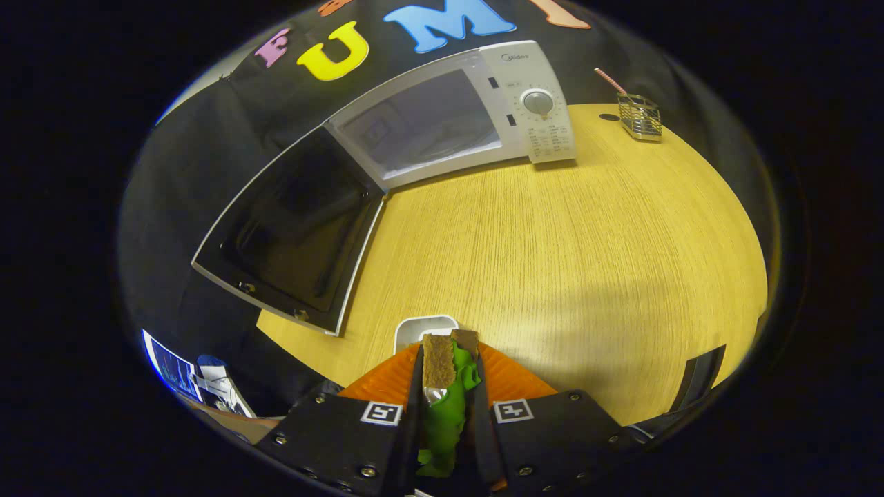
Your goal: Open the microwave, put the food inside, and close the microwave door.
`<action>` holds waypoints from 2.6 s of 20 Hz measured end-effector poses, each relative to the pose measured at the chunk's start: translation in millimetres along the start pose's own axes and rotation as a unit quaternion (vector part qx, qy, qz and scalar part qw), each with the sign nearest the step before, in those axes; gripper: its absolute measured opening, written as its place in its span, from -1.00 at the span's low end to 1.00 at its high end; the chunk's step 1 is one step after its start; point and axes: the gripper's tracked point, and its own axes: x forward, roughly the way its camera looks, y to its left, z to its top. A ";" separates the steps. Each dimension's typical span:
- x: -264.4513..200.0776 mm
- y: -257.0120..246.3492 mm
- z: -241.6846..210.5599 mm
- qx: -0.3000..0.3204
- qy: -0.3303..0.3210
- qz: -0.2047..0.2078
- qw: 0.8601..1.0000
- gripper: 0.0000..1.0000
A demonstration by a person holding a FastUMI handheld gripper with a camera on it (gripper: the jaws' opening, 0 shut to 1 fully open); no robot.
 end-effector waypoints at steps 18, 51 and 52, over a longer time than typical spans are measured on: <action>-51.0 54.1 90.7 -0.023 -0.066 0.049 0.996 -0.33; 97.2 85.7 300.0 0.309 -0.275 0.124 0.902 -0.33; 103.6 83.4 303.0 0.316 -0.280 0.123 0.898 -0.34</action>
